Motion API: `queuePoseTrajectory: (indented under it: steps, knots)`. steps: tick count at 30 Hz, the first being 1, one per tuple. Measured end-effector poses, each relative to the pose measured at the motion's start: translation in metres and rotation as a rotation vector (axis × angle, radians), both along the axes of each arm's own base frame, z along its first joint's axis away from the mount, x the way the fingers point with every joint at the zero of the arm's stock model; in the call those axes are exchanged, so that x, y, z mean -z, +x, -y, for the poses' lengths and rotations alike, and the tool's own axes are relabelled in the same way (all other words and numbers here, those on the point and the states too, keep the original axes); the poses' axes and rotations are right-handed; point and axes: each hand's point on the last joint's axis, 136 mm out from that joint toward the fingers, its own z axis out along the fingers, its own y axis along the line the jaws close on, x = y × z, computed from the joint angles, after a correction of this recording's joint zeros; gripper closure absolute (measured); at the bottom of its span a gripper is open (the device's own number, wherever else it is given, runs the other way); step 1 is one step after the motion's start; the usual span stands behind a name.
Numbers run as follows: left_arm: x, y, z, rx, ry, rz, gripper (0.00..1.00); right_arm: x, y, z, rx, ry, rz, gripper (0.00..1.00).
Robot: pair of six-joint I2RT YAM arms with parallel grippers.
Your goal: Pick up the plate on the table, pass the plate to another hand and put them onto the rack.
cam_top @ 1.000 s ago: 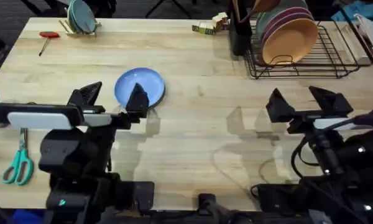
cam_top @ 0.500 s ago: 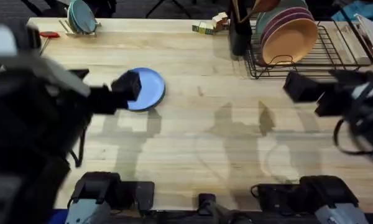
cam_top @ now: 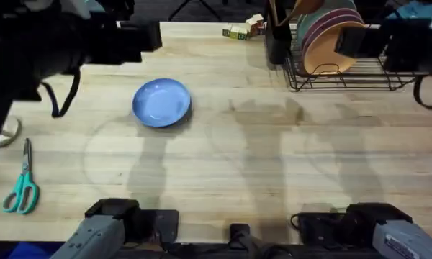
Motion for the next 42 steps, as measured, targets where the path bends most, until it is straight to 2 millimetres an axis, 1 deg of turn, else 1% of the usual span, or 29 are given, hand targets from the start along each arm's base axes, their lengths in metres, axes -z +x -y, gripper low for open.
queuePoseTrajectory:
  steps: [4,7,10,13,17,22,25,27,30,34,39,42]
  knots:
    - [0.004,0.007,0.001,0.003,-0.001,-0.022,0.008,0.006,0.006,-0.005,-0.026,0.016,-0.03,0.009]
    - [0.01,0.006,0.001,0.005,-0.003,-0.046,0.008,0.007,0.006,-0.016,-0.081,0.051,-0.035,0.009]
    - [0.011,0.005,0.001,0.004,-0.003,-0.054,0.009,0.005,0.004,-0.027,-0.133,0.084,-0.034,0.009]
    - [0.016,0.003,-0.005,-0.022,-0.017,-0.075,0.009,0.005,0.002,-0.033,-0.166,0.104,-0.034,0.009]
    - [0.032,-0.001,-0.032,-0.127,-0.048,-0.148,0.009,0.004,0.001,-0.037,-0.185,0.117,-0.037,0.009]
    - [0.065,-0.003,-0.074,-0.273,-0.085,-0.271,0.01,0.004,0.001,-0.038,-0.192,0.121,-0.037,0.009]
    - [0.078,-0.003,-0.091,-0.327,-0.101,-0.316,0.008,0.004,0.0,-0.039,-0.196,0.124,-0.039,0.009]
    - [0.085,-0.003,-0.097,-0.348,-0.107,-0.337,0.008,0.004,0.0,-0.039,-0.198,0.126,-0.039,0.009]
    - [0.092,-0.002,-0.1,-0.355,-0.112,-0.36,0.008,0.004,0.0,-0.04,-0.201,0.127,-0.039,0.009]
    - [0.104,0.0,-0.1,-0.35,-0.122,-0.403,0.008,0.004,0.0,-0.04,-0.201,0.127,-0.04,0.009]
    - [0.133,0.004,-0.095,-0.317,-0.147,-0.503,0.008,0.004,0.0,-0.04,-0.201,0.127,-0.04,0.009]
    - [0.156,0.006,-0.095,-0.304,-0.155,-0.575,0.008,0.004,0.0,-0.04,-0.201,0.127,-0.04,0.009]
